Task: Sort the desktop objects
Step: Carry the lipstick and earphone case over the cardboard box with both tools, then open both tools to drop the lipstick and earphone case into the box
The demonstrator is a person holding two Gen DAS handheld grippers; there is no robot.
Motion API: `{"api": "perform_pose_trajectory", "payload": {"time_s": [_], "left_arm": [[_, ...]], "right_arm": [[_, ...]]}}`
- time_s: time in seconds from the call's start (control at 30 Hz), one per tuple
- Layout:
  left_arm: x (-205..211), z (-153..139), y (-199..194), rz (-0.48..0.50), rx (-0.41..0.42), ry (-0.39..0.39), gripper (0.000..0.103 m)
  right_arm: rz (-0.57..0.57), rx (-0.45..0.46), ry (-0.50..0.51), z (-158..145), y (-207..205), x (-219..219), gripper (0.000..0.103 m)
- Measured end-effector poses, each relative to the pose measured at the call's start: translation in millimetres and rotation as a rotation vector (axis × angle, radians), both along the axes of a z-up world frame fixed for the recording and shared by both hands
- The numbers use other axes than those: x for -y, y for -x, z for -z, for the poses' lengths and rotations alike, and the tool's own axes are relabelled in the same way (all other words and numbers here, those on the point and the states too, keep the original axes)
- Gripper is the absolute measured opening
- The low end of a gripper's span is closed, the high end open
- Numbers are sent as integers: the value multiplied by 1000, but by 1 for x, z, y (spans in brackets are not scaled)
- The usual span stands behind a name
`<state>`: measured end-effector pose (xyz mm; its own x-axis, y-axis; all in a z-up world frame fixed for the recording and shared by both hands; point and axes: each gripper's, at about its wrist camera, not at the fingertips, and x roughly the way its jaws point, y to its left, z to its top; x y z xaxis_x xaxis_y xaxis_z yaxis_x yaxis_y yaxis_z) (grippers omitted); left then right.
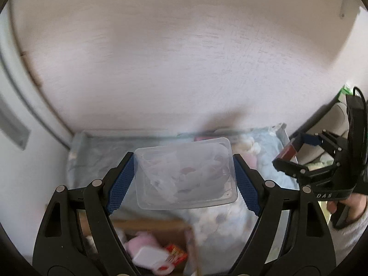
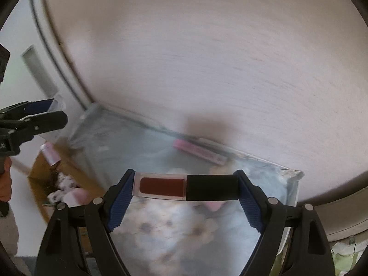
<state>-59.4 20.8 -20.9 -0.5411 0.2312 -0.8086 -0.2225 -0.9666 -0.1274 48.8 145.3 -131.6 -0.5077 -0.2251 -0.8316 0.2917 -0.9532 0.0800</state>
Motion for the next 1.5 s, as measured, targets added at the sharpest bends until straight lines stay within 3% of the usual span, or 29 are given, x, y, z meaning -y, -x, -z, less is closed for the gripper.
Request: {"api": "perform_pose_trajectory", "payload": {"time_s": [0.33,0.5,0.7,0.9,1.17,1.23,1.3,1.43,1.5], "left_arm": [[117,19,-69,-96,55,48,81],[144,59,-93,-143,101,50,81],[170,110,-108,-136,169,87,81],[174,131,-112,-116,188,120,81],[172,136,-108,-89,192,124,82],[174,137,-105,-96,216,94,89],[176,133,-104,-117,201,69,103],[180,126,-99,-141,185,33,103],[182,125,-96,-146,191,2,103]], "right_arm": [[-202,28,79,-1,-47,112,81],[-282,39,84,28,-64,175,81],[-313,108,49,60,-85,219,81],[-313,150,23,82,-92,231,81],[-298,170,17,91,-87,236,82],[-303,180,17,94,-87,238,82],[-306,199,33,98,-87,238,84],[-287,200,120,97,-88,228,102],[-286,190,147,93,-89,223,102]]}}
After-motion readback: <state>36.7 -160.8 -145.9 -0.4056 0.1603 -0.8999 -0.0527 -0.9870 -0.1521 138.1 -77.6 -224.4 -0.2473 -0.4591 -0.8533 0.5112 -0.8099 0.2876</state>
